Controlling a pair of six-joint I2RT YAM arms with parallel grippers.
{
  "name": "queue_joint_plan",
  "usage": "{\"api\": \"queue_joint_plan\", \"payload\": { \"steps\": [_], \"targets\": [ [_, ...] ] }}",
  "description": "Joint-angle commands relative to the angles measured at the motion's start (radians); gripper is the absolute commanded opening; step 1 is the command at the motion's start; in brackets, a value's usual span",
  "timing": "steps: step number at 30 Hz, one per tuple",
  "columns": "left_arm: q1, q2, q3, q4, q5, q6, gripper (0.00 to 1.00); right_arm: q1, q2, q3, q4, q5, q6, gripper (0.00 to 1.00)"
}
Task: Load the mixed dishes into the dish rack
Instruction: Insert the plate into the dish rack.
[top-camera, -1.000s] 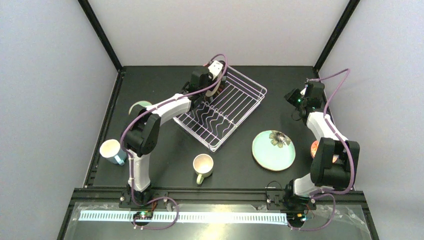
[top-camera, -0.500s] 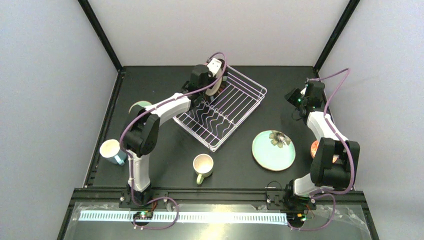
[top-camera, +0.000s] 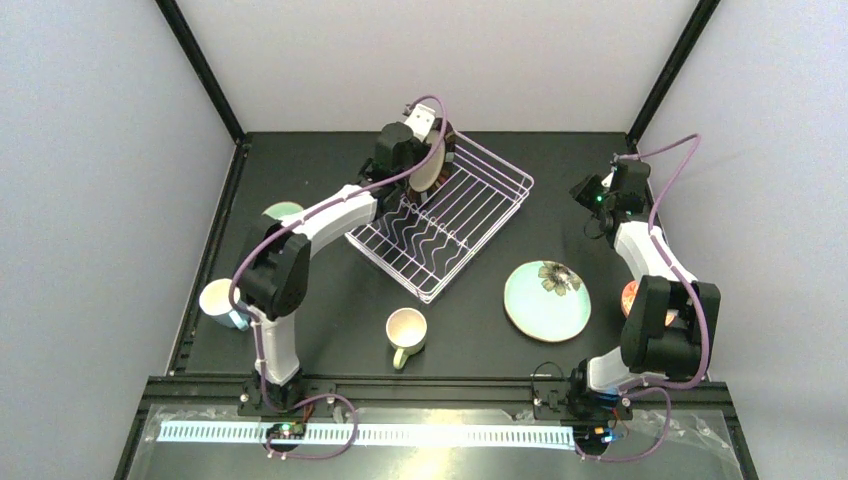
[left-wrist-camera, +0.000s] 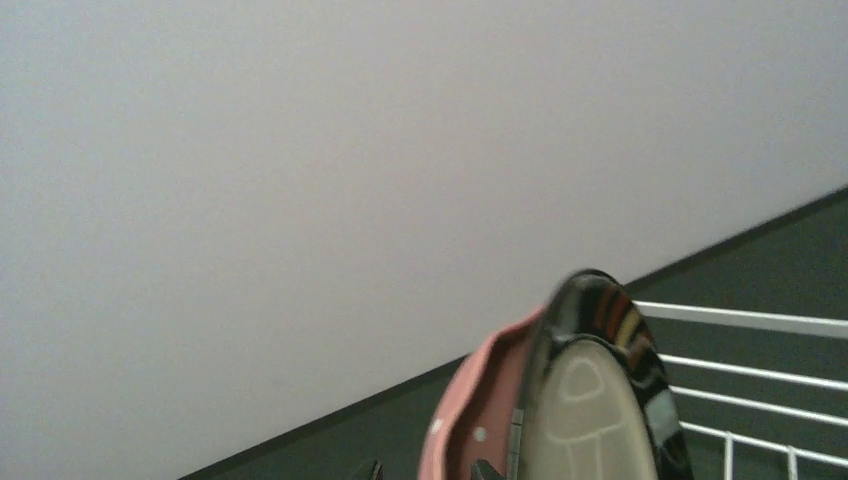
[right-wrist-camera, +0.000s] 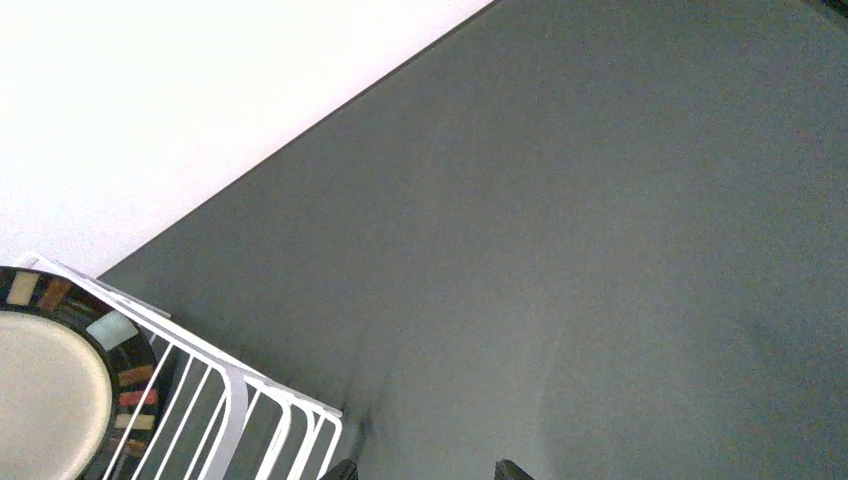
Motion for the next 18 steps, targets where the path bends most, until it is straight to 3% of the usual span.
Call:
{"api": "queue_joint_plan", "payload": {
  "steps": [1,10,18],
  "targets": [
    [0.006,-0.094,0.017,0.048,-0.095,-0.065,0.49,0.006,-0.012,0.039,-0.026,0.012,-0.019,0.78],
    [0.005,-0.186,0.172,-0.244,-0.134,-0.275,0.52,0.006,0.001,0.151,-0.190,0.026,-0.030,0.80],
    [-0.062,-0.306,0.226,-0.579,-0.041,-0.571,0.53,0.005,-0.054,0.193,-0.354,0.071,-0.058,0.82]
  ]
}}
